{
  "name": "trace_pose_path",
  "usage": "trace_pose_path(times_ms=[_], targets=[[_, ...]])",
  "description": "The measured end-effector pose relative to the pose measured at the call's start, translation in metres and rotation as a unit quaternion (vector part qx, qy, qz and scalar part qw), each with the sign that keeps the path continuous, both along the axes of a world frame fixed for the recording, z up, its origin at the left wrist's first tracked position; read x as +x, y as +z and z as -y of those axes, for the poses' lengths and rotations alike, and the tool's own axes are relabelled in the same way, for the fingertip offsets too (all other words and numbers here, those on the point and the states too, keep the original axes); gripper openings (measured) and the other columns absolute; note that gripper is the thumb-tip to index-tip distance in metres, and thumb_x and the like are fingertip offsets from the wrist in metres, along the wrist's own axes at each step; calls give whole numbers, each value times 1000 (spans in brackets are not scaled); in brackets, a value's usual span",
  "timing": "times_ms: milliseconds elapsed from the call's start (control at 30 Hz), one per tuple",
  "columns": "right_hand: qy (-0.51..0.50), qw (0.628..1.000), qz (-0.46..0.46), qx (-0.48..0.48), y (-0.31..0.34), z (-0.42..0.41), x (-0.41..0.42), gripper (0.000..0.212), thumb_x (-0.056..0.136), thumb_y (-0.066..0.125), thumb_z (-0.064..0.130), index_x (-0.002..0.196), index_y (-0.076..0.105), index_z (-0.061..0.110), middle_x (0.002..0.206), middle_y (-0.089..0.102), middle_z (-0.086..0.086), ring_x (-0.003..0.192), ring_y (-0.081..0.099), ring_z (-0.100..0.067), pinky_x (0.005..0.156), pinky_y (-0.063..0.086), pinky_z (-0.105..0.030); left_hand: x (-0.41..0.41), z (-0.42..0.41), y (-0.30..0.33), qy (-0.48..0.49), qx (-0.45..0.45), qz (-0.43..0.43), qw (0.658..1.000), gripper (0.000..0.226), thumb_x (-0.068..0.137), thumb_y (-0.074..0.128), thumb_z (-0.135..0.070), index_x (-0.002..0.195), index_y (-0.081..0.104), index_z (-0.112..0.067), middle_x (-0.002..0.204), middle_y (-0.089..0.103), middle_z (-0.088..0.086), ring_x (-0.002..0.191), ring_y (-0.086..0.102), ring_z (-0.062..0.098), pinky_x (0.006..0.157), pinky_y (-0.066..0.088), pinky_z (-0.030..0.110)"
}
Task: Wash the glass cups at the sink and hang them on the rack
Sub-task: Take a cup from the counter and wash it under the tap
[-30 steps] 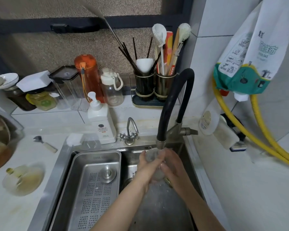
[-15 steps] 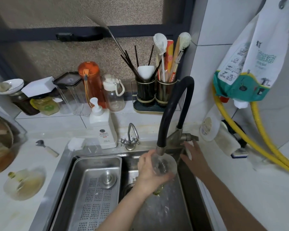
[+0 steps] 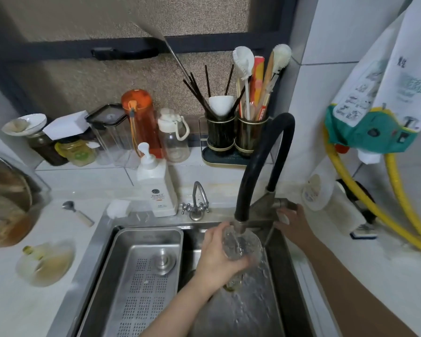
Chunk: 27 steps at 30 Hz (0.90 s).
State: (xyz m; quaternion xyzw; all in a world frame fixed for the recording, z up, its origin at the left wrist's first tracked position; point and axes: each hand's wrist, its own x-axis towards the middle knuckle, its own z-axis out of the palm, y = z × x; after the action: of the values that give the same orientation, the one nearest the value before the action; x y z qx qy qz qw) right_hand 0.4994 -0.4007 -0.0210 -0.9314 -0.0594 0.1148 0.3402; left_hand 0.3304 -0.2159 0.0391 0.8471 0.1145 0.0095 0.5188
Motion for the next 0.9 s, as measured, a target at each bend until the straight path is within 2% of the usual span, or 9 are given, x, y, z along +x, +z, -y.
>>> trace_pose_path(times_ms=[133, 267, 367, 467, 533, 633, 767, 833, 900], targets=[[-11, 999, -16, 40, 3, -2, -8, 42, 86, 66, 15, 126, 55, 8, 148, 17, -16, 131, 37, -33, 110, 33, -38, -5, -2, -7, 21, -4, -28, 999, 102, 45, 68, -62, 137, 32, -35, 123, 33, -12, 124, 37, 7, 111, 30, 23], [-7, 997, -4, 79, 16, -6, -36, 55, 85, 65, 24, 134, 47, 10, 144, 32, -10, 131, 39, -29, 108, 32, -37, -8, -6, -7, 35, -16, -69, 997, 104, 63, 80, -46, 147, 21, -30, 126, 30, -8, 128, 34, 10, 108, 27, 20], [0, 988, -56, 146, 27, -23, -95, 63, 84, 67, 24, 141, 40, 17, 147, 33, -3, 130, 37, -20, 110, 31, -35, -13, -10, -9, 61, -28, -97, 993, 110, 67, 80, -43, 151, 10, -26, 134, 28, -1, 130, 31, 15, 109, 23, 21], [31, 967, -91, 235, 33, -43, -157, 78, 69, 74, 47, 136, 45, 18, 142, 41, -3, 135, 39, -17, 112, 35, -40, -20, -14, -10, 83, -12, -121, 989, 108, 66, 80, -46, 149, 16, -21, 138, 28, 5, 135, 29, 19, 110, 23, 24], [11, 949, -98, 299, 32, -56, -187, 62, 77, 75, 31, 129, 48, 11, 126, 53, -3, 120, 54, -3, 97, 47, -22, -28, -15, -11, 86, 2, -128, 988, 103, 65, 80, -47, 146, 23, -19, 137, 29, 6, 135, 28, 21, 111, 24, 25], [-3, 943, -83, 322, 29, -76, -218, 56, 80, 70, -4, 125, 45, 18, 125, 50, 5, 106, 50, 20, 77, 44, -3, -40, -15, -11, 78, 20, -130, 988, 101, 65, 80, -50, 144, 25, -18, 135, 29, 6, 133, 27, 21, 111, 24, 25], [-33, 948, -53, 313, 31, -91, -242, 69, 74, 75, -1, 126, 42, 31, 134, 46, 3, 125, 47, -11, 81, 49, -18, -59, -22, -4, 53, 18, -119, 991, 104, 65, 79, -52, 146, 22, -19, 140, 27, 6, 135, 25, 21, 110, 26, 27], [-49, 950, -38, 304, 38, -93, -247, 62, 73, 76, 3, 120, 45, 30, 125, 53, 2, 119, 54, -7, 81, 50, -17, -66, -28, 1, 32, 27, -109, 993, 104, 65, 78, -54, 146, 23, -20, 141, 31, 4, 136, 27, 21, 112, 28, 31], [-70, 945, -13, 318, 43, -95, -253, 53, 76, 75, 17, 122, 48, 23, 121, 57, -1, 116, 57, -8, 91, 50, -24, -75, -36, 9, 0, 25, -89, 996, 98, 67, 77, -52, 146, 26, -22, 140, 39, 1, 133, 34, 20, 112, 34, 38]])
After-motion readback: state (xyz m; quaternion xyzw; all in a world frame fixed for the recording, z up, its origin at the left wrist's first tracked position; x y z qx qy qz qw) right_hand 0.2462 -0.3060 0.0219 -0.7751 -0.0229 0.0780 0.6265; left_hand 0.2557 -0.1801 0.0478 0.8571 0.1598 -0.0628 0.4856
